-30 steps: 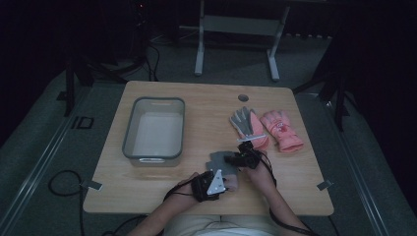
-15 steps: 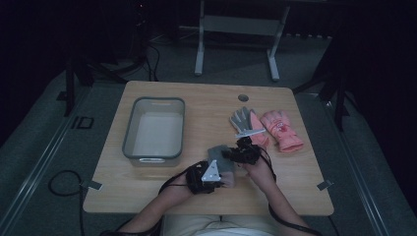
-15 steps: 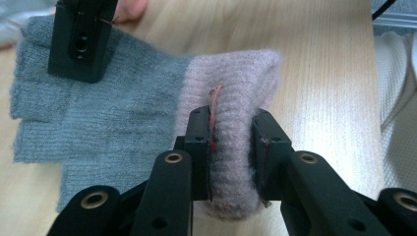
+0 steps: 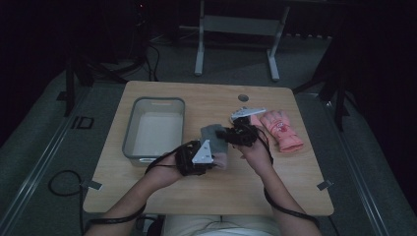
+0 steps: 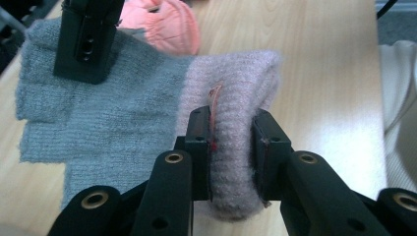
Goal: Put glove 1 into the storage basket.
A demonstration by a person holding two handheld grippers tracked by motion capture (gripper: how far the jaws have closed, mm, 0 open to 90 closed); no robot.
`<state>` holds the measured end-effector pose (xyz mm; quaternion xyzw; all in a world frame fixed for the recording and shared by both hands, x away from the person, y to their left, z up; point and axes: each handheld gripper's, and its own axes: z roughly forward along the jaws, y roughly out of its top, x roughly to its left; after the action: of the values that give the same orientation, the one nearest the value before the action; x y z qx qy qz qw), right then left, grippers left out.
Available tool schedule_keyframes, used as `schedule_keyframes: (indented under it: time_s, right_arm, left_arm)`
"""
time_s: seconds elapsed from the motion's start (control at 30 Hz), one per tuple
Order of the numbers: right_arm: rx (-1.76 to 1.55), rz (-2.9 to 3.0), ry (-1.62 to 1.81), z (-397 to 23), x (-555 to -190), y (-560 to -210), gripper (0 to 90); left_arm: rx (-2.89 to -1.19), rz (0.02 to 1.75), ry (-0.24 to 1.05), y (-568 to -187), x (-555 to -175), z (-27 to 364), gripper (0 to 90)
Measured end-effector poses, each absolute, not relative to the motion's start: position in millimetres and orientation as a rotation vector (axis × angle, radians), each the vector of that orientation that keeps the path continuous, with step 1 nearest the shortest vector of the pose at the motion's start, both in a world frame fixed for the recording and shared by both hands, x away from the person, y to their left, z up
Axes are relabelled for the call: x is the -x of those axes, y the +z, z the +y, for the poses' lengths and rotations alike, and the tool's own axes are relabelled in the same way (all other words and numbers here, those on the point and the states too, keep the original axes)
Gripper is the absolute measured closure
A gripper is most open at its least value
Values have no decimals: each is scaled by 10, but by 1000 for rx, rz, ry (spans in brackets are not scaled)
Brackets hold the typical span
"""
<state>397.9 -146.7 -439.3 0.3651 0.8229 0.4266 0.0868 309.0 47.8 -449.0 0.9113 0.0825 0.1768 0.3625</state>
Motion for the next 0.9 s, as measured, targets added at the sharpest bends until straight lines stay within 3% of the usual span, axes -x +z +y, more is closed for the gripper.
schedule_keyframes:
  time_s: [0.5,0.9]
  right_arm:
    - [-1030,2470,1301,-1078,-4098,-4222,728]
    - [-971,2499,1349,-516,-4259,-4129,727]
  left_arm:
    - [-2388,254,535,-4299,-3128,835,727]
    - [-2443,314,591,-4204,-3183,1207,728]
